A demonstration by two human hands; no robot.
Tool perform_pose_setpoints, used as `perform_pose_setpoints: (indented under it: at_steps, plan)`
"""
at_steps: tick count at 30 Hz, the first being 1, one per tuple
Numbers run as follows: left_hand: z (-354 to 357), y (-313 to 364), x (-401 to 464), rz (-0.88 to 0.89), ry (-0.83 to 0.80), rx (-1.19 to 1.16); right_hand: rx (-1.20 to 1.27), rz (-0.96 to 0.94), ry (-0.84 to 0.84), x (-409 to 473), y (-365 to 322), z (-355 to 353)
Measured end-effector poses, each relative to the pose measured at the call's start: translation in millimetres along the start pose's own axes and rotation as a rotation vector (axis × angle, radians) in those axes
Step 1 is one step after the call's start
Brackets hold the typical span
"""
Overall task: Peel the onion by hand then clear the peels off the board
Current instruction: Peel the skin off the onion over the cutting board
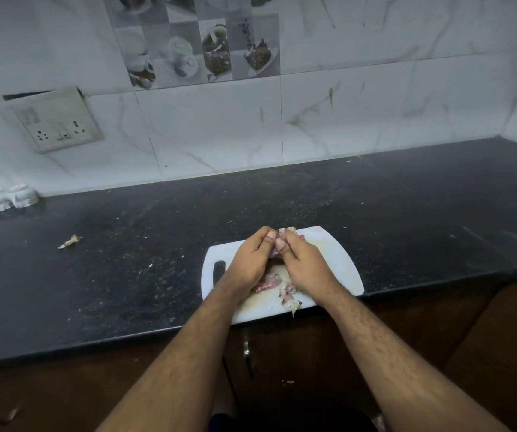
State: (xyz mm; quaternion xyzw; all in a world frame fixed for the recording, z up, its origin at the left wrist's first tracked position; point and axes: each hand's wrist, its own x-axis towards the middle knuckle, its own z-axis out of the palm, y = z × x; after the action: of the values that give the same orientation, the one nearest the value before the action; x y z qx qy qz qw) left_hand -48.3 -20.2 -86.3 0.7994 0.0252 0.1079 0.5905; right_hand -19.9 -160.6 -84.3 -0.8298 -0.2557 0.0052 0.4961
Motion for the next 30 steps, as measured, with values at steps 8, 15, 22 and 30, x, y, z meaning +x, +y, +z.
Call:
perform_pose_setpoints:
  at_steps: [8, 15, 22, 30]
  plan:
    - [1.8, 1.8, 4.1, -0.026, -0.001, 0.025, 0.024, -0.091, -0.056, -3.5, 4.6, -8.6]
    - [0.5, 3.9, 4.3, -0.057, 0.015, -0.087, 0.056, -0.137, -0.071, -3.5, 4.4, -6.5]
    - [0.0, -1.0, 3.9, -0.044, 0.032, -0.108, 0.127, -0.064, -0.064, -3.6, 4.9, -3.8]
    - [-0.6, -5.9, 2.0, 0.069, 0.196, -0.155, -0.098, -0.106, 0.122, -6.1, 3.4, 5.1]
